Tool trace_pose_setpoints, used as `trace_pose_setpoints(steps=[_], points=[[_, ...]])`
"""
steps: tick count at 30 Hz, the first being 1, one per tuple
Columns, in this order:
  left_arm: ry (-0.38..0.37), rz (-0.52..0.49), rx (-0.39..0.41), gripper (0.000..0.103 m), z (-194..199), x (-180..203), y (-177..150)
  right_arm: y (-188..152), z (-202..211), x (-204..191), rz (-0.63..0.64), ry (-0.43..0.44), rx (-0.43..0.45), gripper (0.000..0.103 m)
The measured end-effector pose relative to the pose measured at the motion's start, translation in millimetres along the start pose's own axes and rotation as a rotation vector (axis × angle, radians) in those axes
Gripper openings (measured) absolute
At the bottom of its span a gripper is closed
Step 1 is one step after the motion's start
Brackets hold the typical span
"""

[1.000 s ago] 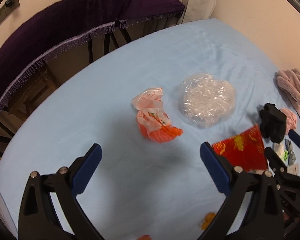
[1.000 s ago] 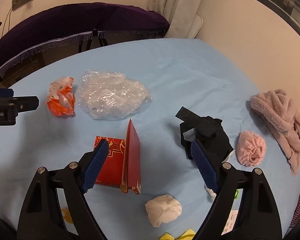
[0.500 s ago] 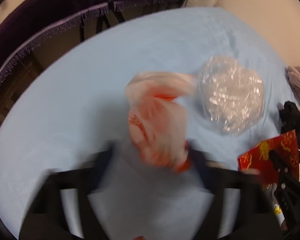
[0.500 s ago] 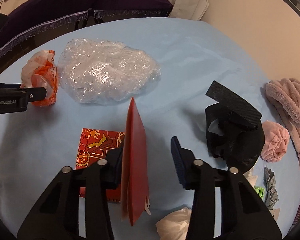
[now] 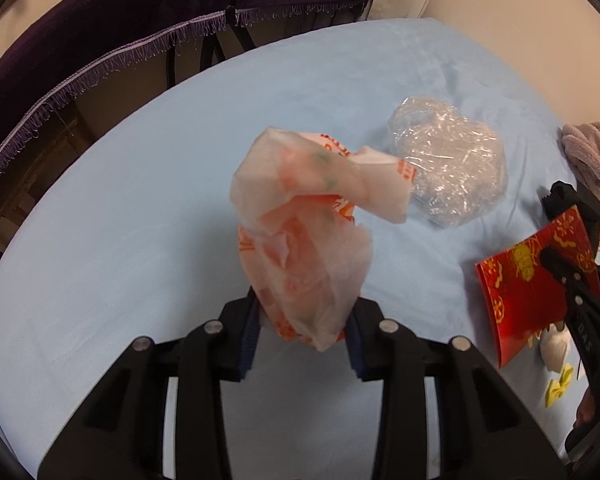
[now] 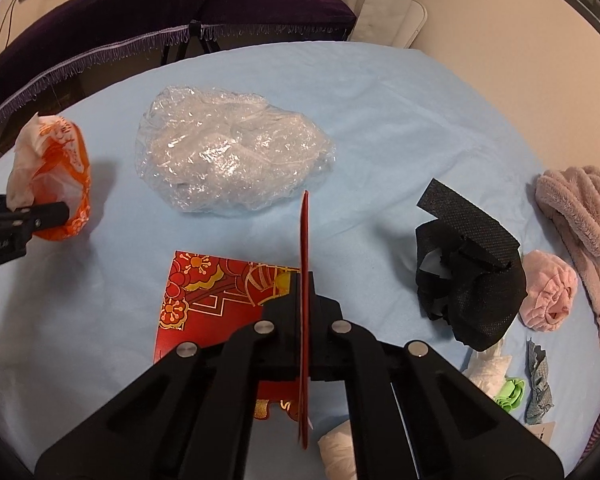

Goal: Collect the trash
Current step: 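Carry the plastic bag and red envelope with both tools over the grey bin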

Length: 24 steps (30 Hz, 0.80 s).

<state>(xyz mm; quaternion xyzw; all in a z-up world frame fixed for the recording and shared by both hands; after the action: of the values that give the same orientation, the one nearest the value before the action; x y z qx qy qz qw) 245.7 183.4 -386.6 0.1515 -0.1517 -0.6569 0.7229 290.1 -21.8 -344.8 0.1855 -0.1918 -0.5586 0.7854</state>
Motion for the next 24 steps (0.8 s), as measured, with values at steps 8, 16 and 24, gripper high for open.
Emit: trace_pose_setpoints(steps=[8, 16, 24], points=[[0.001, -0.005, 0.033, 0.036, 52.4, -4.9, -27.3, 6.2, 37.2, -14.3, -0.010, 0.026, 0.034, 0.000], [0.012, 0.040, 0.068, 0.036, 121.3, -33.4, -66.4, 5.8, 108.3, -42.4, 0.032, 0.067, 0.087, 0.000], [0.098, 0.118, 0.144, 0.036, 210.7, -87.8, -123.8, 11.9, 188.9, -110.6, 0.105, 0.173, 0.150, 0.000]])
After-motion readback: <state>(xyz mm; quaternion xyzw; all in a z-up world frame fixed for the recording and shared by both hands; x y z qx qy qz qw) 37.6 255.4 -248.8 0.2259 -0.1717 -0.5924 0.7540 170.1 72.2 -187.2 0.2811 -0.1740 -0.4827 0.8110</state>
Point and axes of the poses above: each gripper's, at about its wrist camera, not at the fingertips, and z roughly against the way its jaws point, x to its right, y to its top, the point moved 3 cm from there along -z, roughly the way its jaws point, and after that the axes turned 8 degrees about -z, right-handed, at the moved point
